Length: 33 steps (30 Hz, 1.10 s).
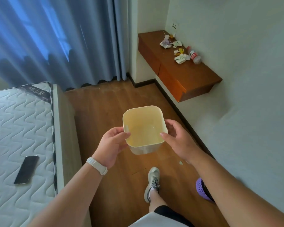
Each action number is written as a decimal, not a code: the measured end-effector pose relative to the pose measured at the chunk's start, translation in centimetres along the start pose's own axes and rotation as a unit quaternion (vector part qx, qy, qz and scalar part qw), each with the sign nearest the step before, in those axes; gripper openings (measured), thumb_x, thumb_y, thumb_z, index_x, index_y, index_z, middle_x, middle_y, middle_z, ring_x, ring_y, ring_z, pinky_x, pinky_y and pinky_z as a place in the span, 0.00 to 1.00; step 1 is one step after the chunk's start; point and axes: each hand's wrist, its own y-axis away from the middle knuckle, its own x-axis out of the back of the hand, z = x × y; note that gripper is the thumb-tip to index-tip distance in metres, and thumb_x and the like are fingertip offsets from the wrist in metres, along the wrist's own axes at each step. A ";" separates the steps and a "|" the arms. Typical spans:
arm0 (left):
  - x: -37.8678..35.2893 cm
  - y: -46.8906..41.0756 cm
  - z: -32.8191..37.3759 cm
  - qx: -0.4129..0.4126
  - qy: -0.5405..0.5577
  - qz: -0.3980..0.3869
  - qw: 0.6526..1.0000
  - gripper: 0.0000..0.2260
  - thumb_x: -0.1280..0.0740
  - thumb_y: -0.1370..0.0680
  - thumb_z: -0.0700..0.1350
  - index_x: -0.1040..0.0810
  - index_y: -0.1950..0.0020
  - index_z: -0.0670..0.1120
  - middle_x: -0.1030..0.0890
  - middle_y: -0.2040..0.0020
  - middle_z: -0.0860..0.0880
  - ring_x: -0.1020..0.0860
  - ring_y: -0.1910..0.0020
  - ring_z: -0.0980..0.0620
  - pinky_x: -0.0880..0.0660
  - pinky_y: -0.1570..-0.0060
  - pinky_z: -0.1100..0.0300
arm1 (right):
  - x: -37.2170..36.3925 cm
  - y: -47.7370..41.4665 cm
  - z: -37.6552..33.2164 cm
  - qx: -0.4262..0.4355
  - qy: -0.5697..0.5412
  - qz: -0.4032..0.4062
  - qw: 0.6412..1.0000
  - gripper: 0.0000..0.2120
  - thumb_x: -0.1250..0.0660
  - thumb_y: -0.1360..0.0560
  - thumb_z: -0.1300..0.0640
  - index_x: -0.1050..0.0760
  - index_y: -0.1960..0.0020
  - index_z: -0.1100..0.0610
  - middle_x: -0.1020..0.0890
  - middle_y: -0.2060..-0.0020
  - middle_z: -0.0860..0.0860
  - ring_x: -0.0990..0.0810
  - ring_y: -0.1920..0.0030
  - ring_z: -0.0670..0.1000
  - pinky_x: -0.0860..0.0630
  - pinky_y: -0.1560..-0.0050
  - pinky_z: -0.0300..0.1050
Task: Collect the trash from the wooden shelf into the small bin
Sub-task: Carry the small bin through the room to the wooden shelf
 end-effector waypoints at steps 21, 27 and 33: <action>-5.9 -25.2 14.5 -0.006 -0.025 0.069 0.997 0.10 0.31 0.22 0.39 0.20 0.42 0.38 0.15 0.45 0.38 0.18 0.42 0.37 0.25 0.37 0.38 | 7.0 -30.3 -3.2 -0.008 -0.040 -0.057 0.998 0.15 0.35 0.28 0.38 0.35 0.44 0.28 0.26 0.51 0.24 0.27 0.48 0.28 0.27 0.62 0.28; -4.1 -33.3 16.3 0.013 -0.022 0.032 0.999 0.11 0.32 0.22 0.38 0.19 0.41 0.39 0.14 0.46 0.39 0.18 0.42 0.38 0.25 0.36 0.38 | 5.5 -37.5 -3.4 -0.026 -0.034 -0.036 0.998 0.19 0.34 0.25 0.41 0.35 0.37 0.33 0.26 0.46 0.30 0.25 0.46 0.35 0.26 0.58 0.31; -1.3 -43.4 21.0 0.025 -0.032 -0.048 0.998 0.11 0.33 0.21 0.39 0.19 0.41 0.40 0.14 0.46 0.41 0.16 0.44 0.41 0.24 0.36 0.42 | 3.7 -45.7 -6.3 -0.058 -0.030 0.016 0.998 0.14 0.35 0.27 0.39 0.34 0.45 0.25 0.25 0.51 0.24 0.25 0.47 0.31 0.25 0.60 0.29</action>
